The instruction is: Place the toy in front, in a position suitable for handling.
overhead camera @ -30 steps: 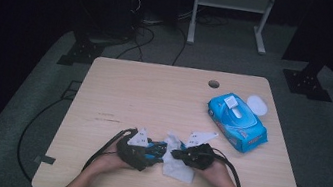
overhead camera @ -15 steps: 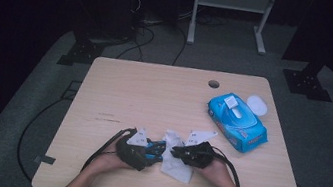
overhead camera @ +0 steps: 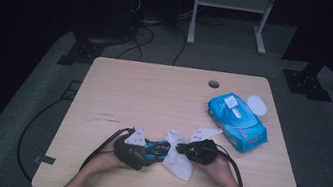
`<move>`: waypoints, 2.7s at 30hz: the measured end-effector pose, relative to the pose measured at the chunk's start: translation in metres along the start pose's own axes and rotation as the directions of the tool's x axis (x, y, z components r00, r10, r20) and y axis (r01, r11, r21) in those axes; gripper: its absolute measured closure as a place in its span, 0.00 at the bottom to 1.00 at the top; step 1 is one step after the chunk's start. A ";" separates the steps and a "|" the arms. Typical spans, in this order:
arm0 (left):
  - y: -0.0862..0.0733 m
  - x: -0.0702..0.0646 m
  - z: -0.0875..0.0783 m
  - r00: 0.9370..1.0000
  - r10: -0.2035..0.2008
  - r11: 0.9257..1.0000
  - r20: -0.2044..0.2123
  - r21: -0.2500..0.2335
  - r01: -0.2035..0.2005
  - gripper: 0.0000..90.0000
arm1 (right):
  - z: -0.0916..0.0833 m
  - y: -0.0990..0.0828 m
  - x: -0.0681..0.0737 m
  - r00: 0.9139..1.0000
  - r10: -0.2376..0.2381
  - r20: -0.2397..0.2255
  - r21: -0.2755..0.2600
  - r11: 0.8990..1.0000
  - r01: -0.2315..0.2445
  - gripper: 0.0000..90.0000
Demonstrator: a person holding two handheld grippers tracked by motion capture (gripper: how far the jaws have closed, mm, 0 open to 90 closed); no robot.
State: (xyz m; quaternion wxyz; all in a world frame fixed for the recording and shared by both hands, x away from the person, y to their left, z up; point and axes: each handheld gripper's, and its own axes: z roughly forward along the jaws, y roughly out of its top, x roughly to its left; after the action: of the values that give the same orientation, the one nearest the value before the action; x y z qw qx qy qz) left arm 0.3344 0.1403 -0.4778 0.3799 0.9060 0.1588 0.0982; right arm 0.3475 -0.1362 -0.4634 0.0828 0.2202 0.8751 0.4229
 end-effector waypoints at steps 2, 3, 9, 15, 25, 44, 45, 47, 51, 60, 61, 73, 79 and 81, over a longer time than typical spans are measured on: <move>0.000 0.000 0.000 1.000 0.003 1.000 0.000 0.004 -0.003 0.26 | -0.003 -0.001 -0.001 1.000 0.008 0.004 0.011 1.000 -0.008 0.95; 0.000 0.000 0.000 1.000 0.003 1.000 0.000 0.004 -0.003 0.26 | -0.003 -0.001 -0.001 1.000 0.009 0.007 0.014 1.000 -0.010 0.95; 0.001 0.000 0.000 1.000 0.013 1.000 0.002 0.002 -0.013 0.26 | 0.003 0.011 0.016 0.999 -0.032 -0.037 0.004 0.999 0.032 0.96; 0.002 -0.001 0.001 1.000 0.017 1.000 -0.002 0.003 -0.017 0.26 | 0.018 0.029 0.034 0.993 -0.095 -0.071 -0.004 0.995 0.095 0.96; 0.003 -0.001 0.002 1.000 0.020 1.000 0.002 0.003 -0.020 0.26 | 0.048 0.048 0.055 0.977 -0.154 -0.145 0.014 0.987 0.158 0.96; 0.003 0.000 0.002 1.000 0.020 1.000 0.007 0.001 -0.020 0.26 | 0.052 0.062 0.039 0.989 -0.120 -0.084 0.024 0.992 0.123 0.96; 0.002 0.000 0.002 1.000 0.015 1.000 0.008 -0.004 -0.015 0.26 | 0.055 0.064 0.041 0.990 -0.114 -0.087 0.025 0.993 0.117 0.96; 0.002 0.000 0.002 1.000 0.016 1.000 0.009 -0.003 -0.016 0.26 | 0.063 0.068 0.043 0.988 -0.124 -0.088 0.033 0.991 0.128 0.96; 0.002 0.000 0.002 1.000 0.015 1.000 0.008 -0.004 -0.015 0.26 | 0.065 0.068 0.037 0.991 -0.118 -0.068 0.048 0.991 0.121 0.96; 0.002 0.001 0.002 1.000 0.023 1.000 0.012 0.001 -0.023 0.26 | 0.048 0.056 0.021 0.998 -0.055 -0.033 0.032 0.998 0.056 0.96; 0.002 0.001 0.002 1.000 0.024 1.000 0.012 0.001 -0.024 0.26 | 0.046 0.055 0.019 0.998 -0.057 -0.027 0.032 0.998 0.058 0.96; 0.002 0.002 0.002 1.000 0.022 1.000 0.015 -0.002 -0.022 0.26 | 0.020 0.026 -0.007 0.999 0.018 0.034 0.020 1.000 -0.018 0.96; 0.002 0.002 0.003 1.000 0.016 1.000 0.015 -0.010 -0.015 0.26 | 0.008 0.009 -0.012 0.998 0.043 0.051 0.011 0.999 -0.043 0.96; 0.001 0.001 0.003 1.000 0.011 1.000 0.015 -0.013 -0.011 0.26 | 0.002 0.003 -0.012 0.997 0.056 0.056 0.004 0.998 -0.056 0.96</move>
State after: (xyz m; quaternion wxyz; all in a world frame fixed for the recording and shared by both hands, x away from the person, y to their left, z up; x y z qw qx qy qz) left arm 0.3367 0.1380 -0.4787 0.3862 0.9051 0.1502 0.0946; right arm 0.3601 -0.1387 -0.4625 0.0945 0.2566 0.8672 0.4162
